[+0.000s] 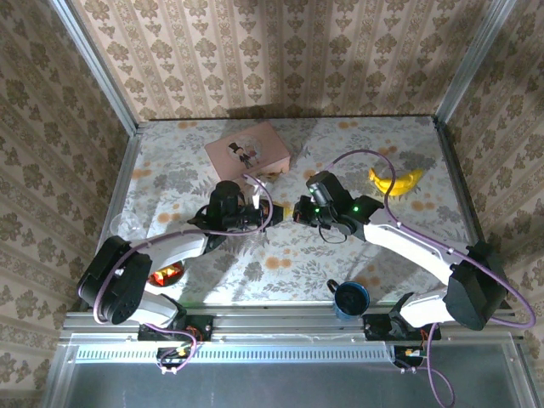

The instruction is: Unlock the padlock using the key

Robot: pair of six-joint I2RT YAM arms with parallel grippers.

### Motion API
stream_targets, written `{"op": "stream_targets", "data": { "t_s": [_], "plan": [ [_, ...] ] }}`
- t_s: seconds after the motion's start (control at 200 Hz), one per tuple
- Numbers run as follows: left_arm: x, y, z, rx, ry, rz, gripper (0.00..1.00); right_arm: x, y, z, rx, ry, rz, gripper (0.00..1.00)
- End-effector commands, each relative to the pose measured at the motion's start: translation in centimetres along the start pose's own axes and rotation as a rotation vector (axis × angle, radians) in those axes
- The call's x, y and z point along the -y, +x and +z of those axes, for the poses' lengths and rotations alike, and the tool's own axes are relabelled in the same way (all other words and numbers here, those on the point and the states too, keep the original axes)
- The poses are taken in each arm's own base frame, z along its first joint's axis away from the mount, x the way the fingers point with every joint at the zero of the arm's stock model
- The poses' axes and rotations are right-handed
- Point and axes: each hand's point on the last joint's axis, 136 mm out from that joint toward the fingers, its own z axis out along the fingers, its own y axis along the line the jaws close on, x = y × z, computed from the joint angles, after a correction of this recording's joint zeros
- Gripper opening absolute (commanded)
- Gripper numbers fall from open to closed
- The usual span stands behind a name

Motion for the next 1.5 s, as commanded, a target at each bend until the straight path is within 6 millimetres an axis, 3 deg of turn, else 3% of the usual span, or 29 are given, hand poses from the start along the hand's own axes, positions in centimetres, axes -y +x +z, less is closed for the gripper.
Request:
{"op": "stream_targets", "data": {
  "t_s": [0.0, 0.225, 0.65, 0.88, 1.0, 1.165, 1.325, 1.495],
  "plan": [
    [0.0, -1.6, 0.4, 0.041, -0.005, 0.019, 0.0, -0.2, 0.4, 0.3, -0.011, -0.018, 0.008, 0.0],
    [-0.4, -1.9, -0.2, 0.047, -0.04, 0.027, 0.0, -0.1, 0.2, 0.2, 0.005, -0.036, 0.001, 0.0],
    [-0.9, -2.9, -2.1, 0.067, -0.08, 0.089, 0.0, -0.6, -0.6, -0.7, 0.056, -0.087, -0.028, 0.3],
    [-0.8, -3.2, -3.3, 0.006, -0.084, 0.159, 0.0, -0.4, -1.6, -2.6, 0.126, -0.103, -0.09, 0.39],
    [1.5, -3.2, -3.9, -0.084, -0.002, 0.256, 0.0, -2.0, -2.1, -4.9, 0.206, -0.211, -0.253, 0.37],
    [4.8, -3.7, -4.7, -0.157, 0.125, 0.356, 0.0, -4.0, -1.1, -8.1, 0.258, -0.366, -0.497, 0.38],
    [8.0, -4.2, -5.4, -0.149, 0.262, 0.404, 0.0, -6.0, -0.5, -10.6, 0.304, -0.564, -0.598, 0.36],
    [10.0, -4.1, -6.3, -0.125, 0.337, 0.441, 0.0, -6.5, -0.3, -12.1, 0.331, -0.662, -0.651, 0.33]
  ]
}}
